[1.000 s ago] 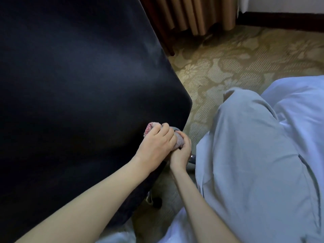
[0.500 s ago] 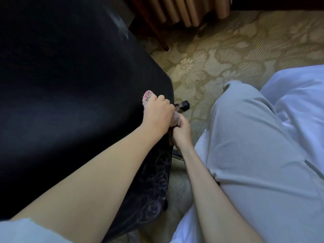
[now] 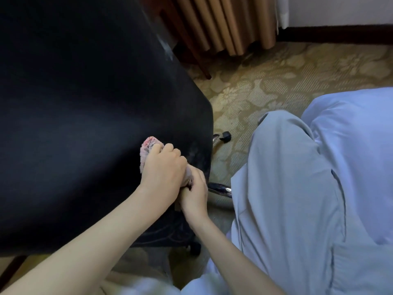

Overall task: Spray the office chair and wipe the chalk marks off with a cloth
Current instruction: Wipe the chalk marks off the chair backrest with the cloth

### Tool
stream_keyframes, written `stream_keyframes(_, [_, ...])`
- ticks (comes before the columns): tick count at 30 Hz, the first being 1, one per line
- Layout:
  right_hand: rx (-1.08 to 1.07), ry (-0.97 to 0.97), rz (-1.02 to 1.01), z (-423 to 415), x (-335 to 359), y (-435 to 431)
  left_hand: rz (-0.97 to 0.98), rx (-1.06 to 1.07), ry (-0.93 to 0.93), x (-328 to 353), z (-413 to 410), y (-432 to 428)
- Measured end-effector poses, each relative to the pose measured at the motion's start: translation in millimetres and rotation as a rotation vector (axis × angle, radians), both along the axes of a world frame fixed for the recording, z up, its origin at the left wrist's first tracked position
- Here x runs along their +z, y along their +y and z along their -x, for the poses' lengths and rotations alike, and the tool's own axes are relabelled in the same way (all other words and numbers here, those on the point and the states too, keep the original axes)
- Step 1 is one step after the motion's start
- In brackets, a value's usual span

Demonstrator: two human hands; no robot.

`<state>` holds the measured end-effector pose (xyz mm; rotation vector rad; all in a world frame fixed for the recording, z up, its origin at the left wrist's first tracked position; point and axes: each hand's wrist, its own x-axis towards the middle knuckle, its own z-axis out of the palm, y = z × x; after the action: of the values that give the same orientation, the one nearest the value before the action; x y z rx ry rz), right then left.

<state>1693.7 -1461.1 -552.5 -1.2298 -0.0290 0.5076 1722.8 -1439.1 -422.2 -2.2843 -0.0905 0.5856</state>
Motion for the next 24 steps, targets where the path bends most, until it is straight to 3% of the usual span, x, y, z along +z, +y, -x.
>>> stream_keyframes(4, [-0.033,-0.076,0.049,-2.6,-6.3,3.9,0.02,-0.036,-0.044,-4.2,10.1,5.0])
stream_keyframes(6, [-0.077,-0.023,0.04,-10.5,-14.1,6.0,0.031,-0.058,-0.037,-17.4,5.8,7.4])
stream_keyframes(13, [-0.316,0.558,-0.26,-55.0,-44.4,16.6,0.104,-0.089,0.002,-82.3,-40.8,27.0])
stream_keyframes(20, [-0.368,0.637,-0.08,-91.8,-84.2,27.5,0.13,-0.088,0.075,-132.7,-91.6,42.3])
stream_keyframes(24, [-0.308,0.584,0.06,-103.1,-96.4,33.3,0.157,-0.082,0.088,-150.1,-111.0,49.0])
